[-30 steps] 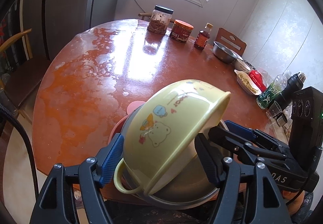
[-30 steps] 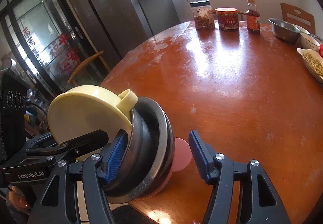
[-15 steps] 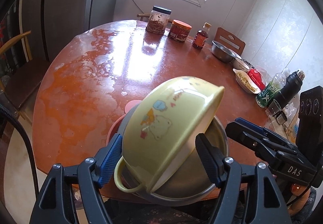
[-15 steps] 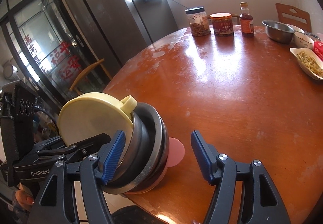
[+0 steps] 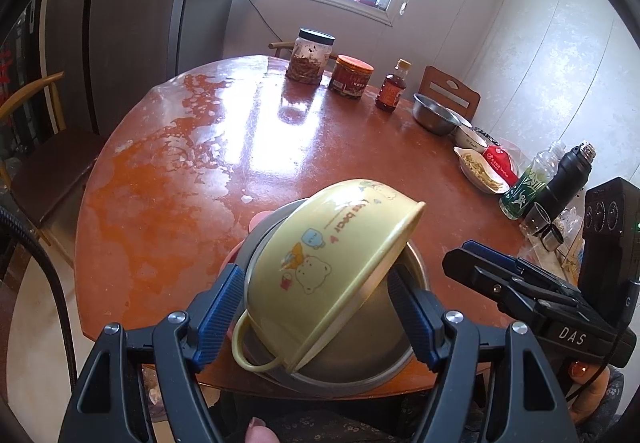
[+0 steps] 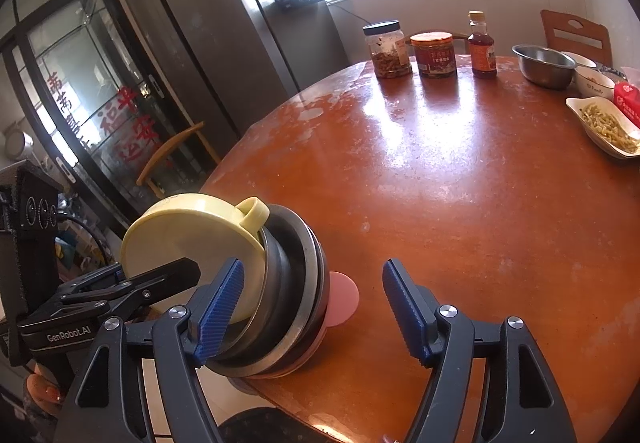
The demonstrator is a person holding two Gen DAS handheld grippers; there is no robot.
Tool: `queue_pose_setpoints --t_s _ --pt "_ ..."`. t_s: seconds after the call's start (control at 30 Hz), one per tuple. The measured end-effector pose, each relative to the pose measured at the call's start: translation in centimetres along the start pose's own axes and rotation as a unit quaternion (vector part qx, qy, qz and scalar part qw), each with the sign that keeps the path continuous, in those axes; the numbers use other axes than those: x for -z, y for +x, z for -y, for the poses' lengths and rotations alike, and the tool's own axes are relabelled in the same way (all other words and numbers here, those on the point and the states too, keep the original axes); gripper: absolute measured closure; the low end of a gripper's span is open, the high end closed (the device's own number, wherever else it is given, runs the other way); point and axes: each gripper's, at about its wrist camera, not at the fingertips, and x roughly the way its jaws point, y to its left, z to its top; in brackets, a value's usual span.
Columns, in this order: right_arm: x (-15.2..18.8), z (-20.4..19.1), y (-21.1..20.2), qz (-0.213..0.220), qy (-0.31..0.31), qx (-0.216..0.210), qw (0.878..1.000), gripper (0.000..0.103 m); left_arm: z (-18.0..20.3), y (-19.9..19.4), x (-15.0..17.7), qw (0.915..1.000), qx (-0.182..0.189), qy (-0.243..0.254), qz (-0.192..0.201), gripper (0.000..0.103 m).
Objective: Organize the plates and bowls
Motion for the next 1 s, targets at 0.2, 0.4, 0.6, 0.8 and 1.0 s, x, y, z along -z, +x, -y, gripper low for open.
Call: queue_pose_setpoints --t_s 0.2,0.4,0.6,0.8,1.0 --pt "0.1 -0.1 -0.7 0.007 -0.002 -0.001 1.0 0.029 0.2 -1.0 0.1 0.9999 -0.006 0.001 0.011 0.029" --pt "0.4 -0.2 -1.2 0.01 -0.004 -0.002 1.0 0.029 0.7 -2.8 0.4 0.9995 -0.013 0.007 0.028 0.029" --pt "0.9 -0.1 -1.8 0.014 -0.006 -0.001 1.0 0.029 0.8 -5.5 0.7 0.9975 -0.041 0.011 0.056 0.027" --pt "1.7 0.8 -1.8 0.008 -0.003 0.015 1.0 0.029 -1.5 -7.4 1.1 0.992 -0.103 -0.005 0.073 0.024" --pt "2.9 1.5 -1.6 -0.005 -0.002 0.026 1.0 0.029 -5.5 -6.8 1.9 0.9868 -0.147 -0.041 0.054 0.023"
